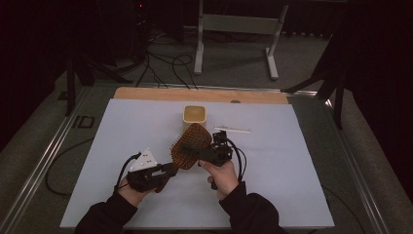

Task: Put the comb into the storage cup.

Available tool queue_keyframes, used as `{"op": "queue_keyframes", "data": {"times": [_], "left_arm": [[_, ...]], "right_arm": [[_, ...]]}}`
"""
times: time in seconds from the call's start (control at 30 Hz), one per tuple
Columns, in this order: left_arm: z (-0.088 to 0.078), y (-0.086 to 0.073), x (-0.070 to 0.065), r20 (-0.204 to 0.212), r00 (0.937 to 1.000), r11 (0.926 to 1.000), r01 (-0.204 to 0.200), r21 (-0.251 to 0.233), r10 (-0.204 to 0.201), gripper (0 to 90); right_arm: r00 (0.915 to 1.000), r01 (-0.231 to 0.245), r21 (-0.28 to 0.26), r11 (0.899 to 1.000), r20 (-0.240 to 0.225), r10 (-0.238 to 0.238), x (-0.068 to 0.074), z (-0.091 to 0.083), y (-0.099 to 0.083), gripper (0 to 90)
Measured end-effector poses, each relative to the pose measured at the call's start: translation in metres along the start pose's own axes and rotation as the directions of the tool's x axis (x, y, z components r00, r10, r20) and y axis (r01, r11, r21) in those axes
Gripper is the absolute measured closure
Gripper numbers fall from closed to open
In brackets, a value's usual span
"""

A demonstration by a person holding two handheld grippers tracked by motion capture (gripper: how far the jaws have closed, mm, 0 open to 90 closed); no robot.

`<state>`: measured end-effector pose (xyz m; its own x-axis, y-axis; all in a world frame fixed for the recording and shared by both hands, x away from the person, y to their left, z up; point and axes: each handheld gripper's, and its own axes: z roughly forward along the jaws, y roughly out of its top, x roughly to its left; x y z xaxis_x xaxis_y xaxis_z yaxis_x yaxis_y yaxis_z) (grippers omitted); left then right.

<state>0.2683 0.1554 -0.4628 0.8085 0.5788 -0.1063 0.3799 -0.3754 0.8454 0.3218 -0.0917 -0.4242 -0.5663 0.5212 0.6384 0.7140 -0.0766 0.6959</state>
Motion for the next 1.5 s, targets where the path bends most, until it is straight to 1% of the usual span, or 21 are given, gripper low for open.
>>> {"op": "queue_keyframes", "data": {"times": [0.27,0.3,0.4,0.43,0.47,0.5,0.53,0.63,0.67,0.7,0.73,0.77,0.83,0.97,1.0,1.03,1.1,1.17,1.4,1.43,1.5], "left_arm": [[0.002,0.0,-0.002,-0.001,1.0,1.0,-0.007,0.006,0.007,73.8],[0.004,-0.001,-0.003,-0.01,0.9999,1.0,-0.008,0.002,0.008,73.7],[0.006,0.0,-0.004,-0.011,0.9999,0.9999,-0.003,0.01,0.003,73.1],[0.006,0.001,-0.003,0.003,1.0,0.9999,0.002,0.015,-0.002,72.1],[0.006,0.001,-0.003,0.003,1.0,0.9999,0.002,0.015,-0.002,67.8],[0.006,0.002,-0.004,0.005,1.0,0.9998,0.004,0.019,-0.004,62.6],[0.006,0.002,-0.004,0.005,1.0,0.9998,0.004,0.019,-0.004,56.3],[0.007,0.002,-0.004,0.022,0.9996,0.999,0.017,0.04,-0.018,43.6],[0.007,0.002,-0.004,0.022,0.9996,0.999,0.017,0.04,-0.018,41.8],[0.007,0.002,-0.005,0.028,0.9995,0.999,0.011,0.044,-0.012,39.8],[0.007,0.002,-0.005,0.028,0.9995,0.999,0.011,0.044,-0.012,39.3],[0.007,0.002,-0.005,0.031,0.9994,0.9989,0.013,0.045,-0.015,35.3],[0.007,0.002,-0.005,0.027,0.9995,0.9989,0.014,0.045,-0.016,31.4],[0.009,0.002,-0.005,0.026,0.9993,0.9979,0.024,0.06,-0.026,17.5],[0.009,0.002,-0.005,0.026,0.9993,0.9979,0.024,0.06,-0.026,17.3],[0.009,0.001,-0.003,0.045,0.9987,0.9977,0.022,0.064,-0.025,12.8],[0.007,0.001,-0.001,0.074,0.9967,0.9977,0.03,0.061,-0.034,8.6],[0.005,0.001,0.002,0.091,0.9951,0.9979,0.033,0.055,-0.038,2.8],[0.003,0.0,0.003,0.082,0.9966,0.9985,-0.005,0.055,0.0,0.1],[0.003,-0.001,0.002,0.056,0.9982,0.9987,-0.024,0.045,0.022,0.1],[0.001,-0.001,0.002,0.058,0.9981,0.9989,-0.022,0.041,0.02,0.1]], "right_arm": [[0.9999,0.008,-0.013,1.0,-0.009,-0.009,0.005,-0.002,0.0,47.5],[0.9996,0.026,-0.013,1.0,-0.006,-0.027,0.007,-0.002,0.0,48.7],[0.9992,0.039,-0.008,0.999,0.002,-0.039,0.008,-0.003,0.001,49.8],[0.9991,0.042,-0.01,0.999,0.003,-0.042,0.009,-0.003,0.001,50.1],[0.9991,0.042,-0.01,0.999,0.003,-0.042,0.009,-0.003,0.001,50.1],[0.9975,0.07,-0.004,0.998,0.012,-0.07,0.012,-0.004,0.002,50.8],[0.9966,0.081,-0.01,0.997,0.018,-0.08,0.012,-0.005,0.004,51.0],[0.9945,0.103,-0.025,0.994,0.022,-0.102,0.015,-0.01,0.009,51.1],[0.9945,0.103,-0.025,0.994,0.022,-0.102,0.015,-0.01,0.009,51.1],[0.9915,0.128,-0.032,0.991,0.026,-0.127,0.018,-0.013,0.013,51.1],[0.9915,0.128,-0.032,0.991,0.026,-0.127,0.018,-0.013,0.013,51.1],[0.9893,0.144,-0.038,0.989,0.031,-0.142,0.021,-0.017,0.017,51.1],[0.9882,0.151,-0.047,0.987,0.031,-0.15,0.022,-0.019,0.019,51.1],[0.9867,0.161,-0.054,0.985,0.031,-0.16,0.024,-0.024,0.024,51.0],[0.9867,0.161,-0.054,0.985,0.031,-0.16,0.024,-0.024,0.024,51.0],[0.9868,0.161,-0.056,0.985,0.028,-0.16,0.024,-0.025,0.027,51.0],[0.9866,0.162,-0.062,0.985,0.029,-0.161,0.023,-0.028,0.029,51.0],[0.9857,0.167,-0.067,0.984,0.033,-0.165,0.023,-0.03,0.031,51.0],[0.9834,0.179,-0.081,0.981,0.043,-0.176,0.025,-0.038,0.041,51.0],[0.9819,0.187,-0.084,0.979,0.046,-0.184,0.026,-0.039,0.043,51.0],[0.9786,0.203,-0.093,0.975,0.056,-0.198,0.027,-0.042,0.05,50.9]]}}
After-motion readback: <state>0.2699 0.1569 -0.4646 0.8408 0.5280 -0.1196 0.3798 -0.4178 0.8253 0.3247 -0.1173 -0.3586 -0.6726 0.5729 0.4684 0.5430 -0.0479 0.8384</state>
